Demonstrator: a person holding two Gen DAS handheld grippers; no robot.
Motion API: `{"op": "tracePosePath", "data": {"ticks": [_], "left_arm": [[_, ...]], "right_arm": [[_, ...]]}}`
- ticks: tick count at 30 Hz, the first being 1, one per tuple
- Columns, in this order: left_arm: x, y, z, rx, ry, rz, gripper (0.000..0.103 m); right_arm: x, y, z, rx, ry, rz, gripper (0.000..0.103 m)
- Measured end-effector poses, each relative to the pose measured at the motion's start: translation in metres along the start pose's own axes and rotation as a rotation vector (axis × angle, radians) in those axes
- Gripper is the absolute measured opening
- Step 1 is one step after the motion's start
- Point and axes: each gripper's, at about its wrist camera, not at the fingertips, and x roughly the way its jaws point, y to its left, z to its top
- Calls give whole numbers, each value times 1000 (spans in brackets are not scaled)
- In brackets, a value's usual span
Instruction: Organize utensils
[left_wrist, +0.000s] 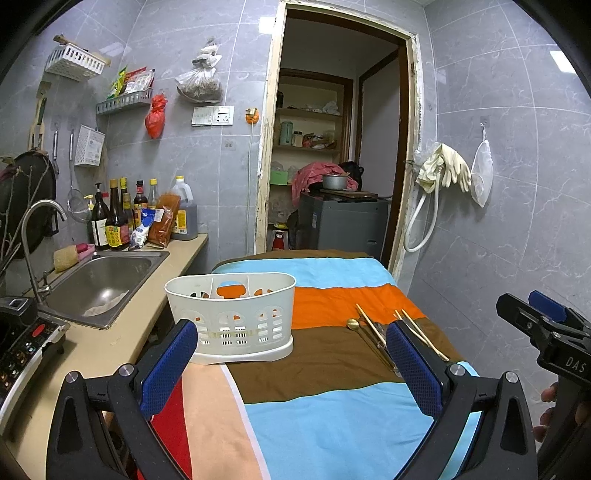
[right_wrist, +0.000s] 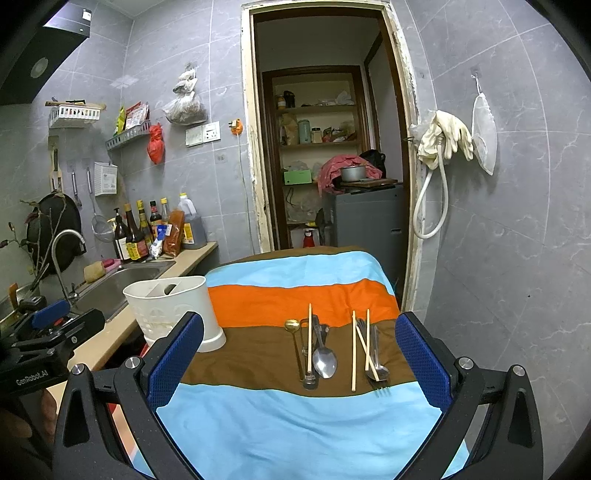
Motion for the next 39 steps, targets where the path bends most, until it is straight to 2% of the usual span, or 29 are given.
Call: {"op": "tracePosePath", "data": {"ticks": [39], "left_arm": [[0,-1,-1,-1,1,1,103]], "right_arm": [[2,5,-2,0,6,-2,102]]}}
